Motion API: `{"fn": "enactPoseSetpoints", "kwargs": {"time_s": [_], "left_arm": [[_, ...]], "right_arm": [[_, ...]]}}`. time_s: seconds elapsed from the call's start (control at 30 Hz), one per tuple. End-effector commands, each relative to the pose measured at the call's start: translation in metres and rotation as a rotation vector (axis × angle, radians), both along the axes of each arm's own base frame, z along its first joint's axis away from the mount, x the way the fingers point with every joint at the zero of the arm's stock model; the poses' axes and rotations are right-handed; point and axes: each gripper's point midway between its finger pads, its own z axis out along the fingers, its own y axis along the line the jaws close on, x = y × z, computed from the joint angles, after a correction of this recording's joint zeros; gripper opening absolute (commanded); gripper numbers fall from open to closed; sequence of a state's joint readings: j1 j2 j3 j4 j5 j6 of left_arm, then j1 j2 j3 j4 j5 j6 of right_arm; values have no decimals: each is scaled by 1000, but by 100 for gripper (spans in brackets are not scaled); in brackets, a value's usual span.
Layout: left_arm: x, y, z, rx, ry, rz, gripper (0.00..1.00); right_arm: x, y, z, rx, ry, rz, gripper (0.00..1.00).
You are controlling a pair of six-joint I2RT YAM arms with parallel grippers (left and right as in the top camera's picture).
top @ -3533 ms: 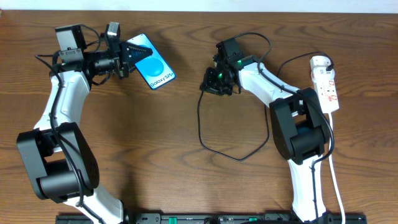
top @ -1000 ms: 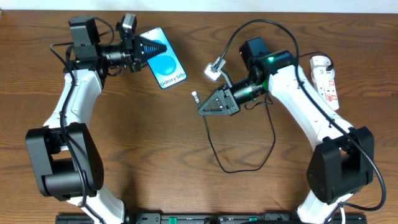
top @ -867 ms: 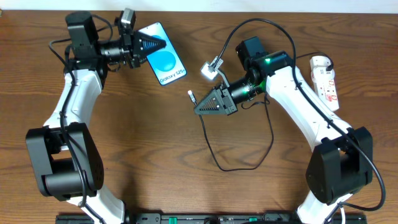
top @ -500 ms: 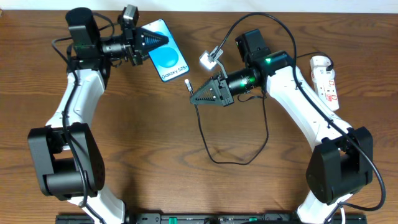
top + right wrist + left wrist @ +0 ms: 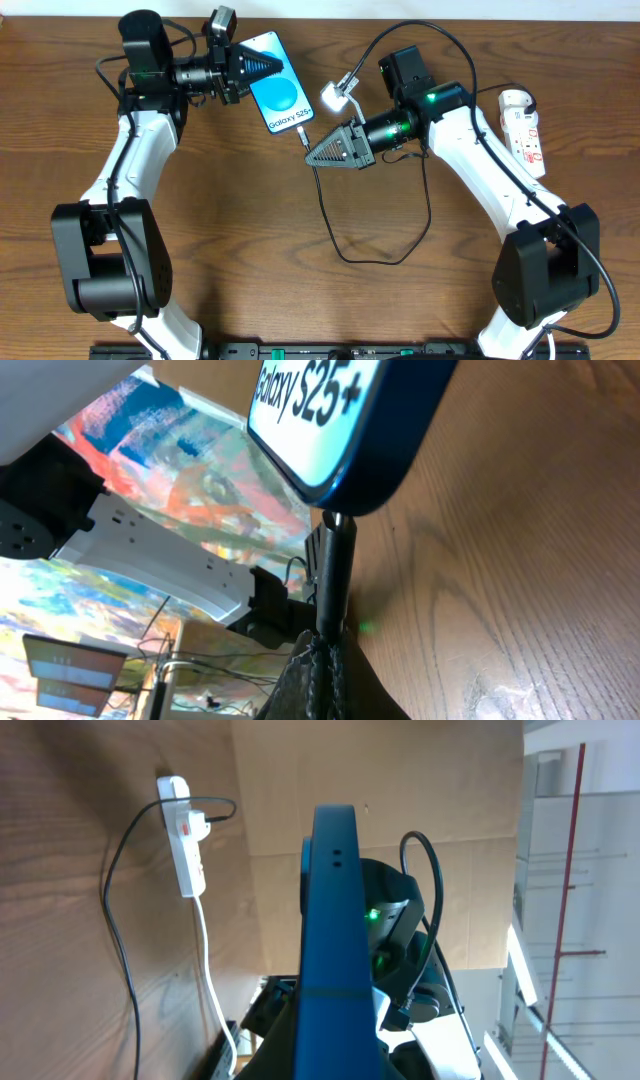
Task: Plug charger to phone and switch on socket
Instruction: 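Push the USB-C plug up into the phone's bottom port with the right gripper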
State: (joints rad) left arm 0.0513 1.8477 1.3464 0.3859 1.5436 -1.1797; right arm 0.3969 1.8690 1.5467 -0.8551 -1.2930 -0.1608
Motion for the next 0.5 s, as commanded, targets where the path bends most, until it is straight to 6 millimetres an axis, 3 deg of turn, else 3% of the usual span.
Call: {"fn": "enactPoseSetpoints", "kwargs": {"time_s": [0.0,0.47], "left_arm": [[-10,0,24,-1,-81,-24,7],[-11,-3,24,-1,-86,-32,7]], "right_arm": [[-3,-2,11,45,21,10,1],[-6,-2,16,71,34,22,1]]}}
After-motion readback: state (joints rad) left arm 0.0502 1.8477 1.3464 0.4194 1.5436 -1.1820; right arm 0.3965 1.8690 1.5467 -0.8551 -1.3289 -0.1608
